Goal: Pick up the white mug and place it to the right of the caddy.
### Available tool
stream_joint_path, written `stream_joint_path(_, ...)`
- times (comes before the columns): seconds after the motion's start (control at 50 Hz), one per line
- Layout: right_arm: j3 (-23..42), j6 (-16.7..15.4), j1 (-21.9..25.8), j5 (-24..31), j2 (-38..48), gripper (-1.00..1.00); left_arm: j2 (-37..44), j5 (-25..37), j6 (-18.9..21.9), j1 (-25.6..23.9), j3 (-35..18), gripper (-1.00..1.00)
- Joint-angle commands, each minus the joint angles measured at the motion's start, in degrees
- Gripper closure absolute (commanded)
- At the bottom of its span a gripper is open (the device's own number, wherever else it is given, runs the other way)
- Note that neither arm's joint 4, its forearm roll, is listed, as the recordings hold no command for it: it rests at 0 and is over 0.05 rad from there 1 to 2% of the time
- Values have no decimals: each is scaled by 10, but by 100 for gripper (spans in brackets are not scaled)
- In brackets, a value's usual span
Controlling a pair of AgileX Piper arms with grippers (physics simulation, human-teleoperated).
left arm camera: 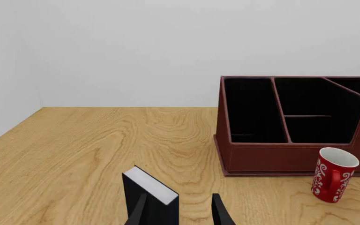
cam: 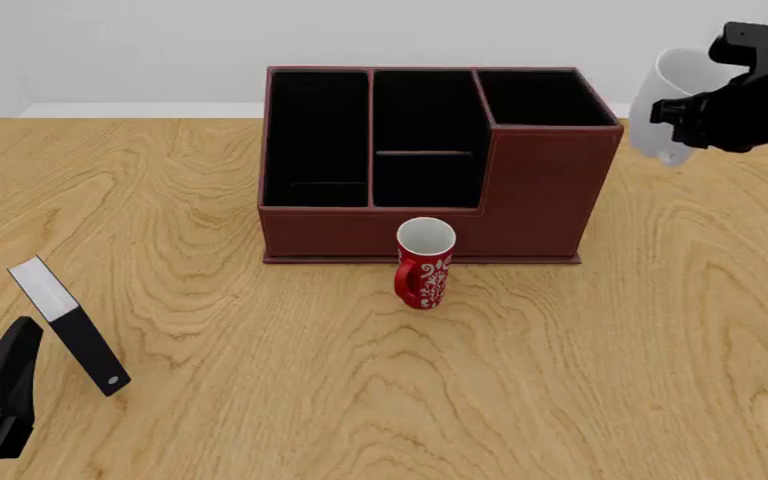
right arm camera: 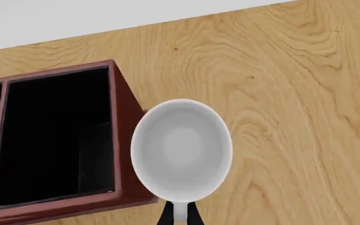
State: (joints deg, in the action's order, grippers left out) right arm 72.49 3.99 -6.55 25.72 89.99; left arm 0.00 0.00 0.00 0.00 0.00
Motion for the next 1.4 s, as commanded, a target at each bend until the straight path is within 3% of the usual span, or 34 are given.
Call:
stream_joint_path(0.02,-4,11,-4,-16,19,100,0,0,0,0,0,-100)
stream_joint_path(0.74,-37,14,-16,-50,47,100,0,0,0,0,0,-100)
stream_joint_path(1.4,-30,20,-17,-71,104,100,0,0,0,0,0,-100)
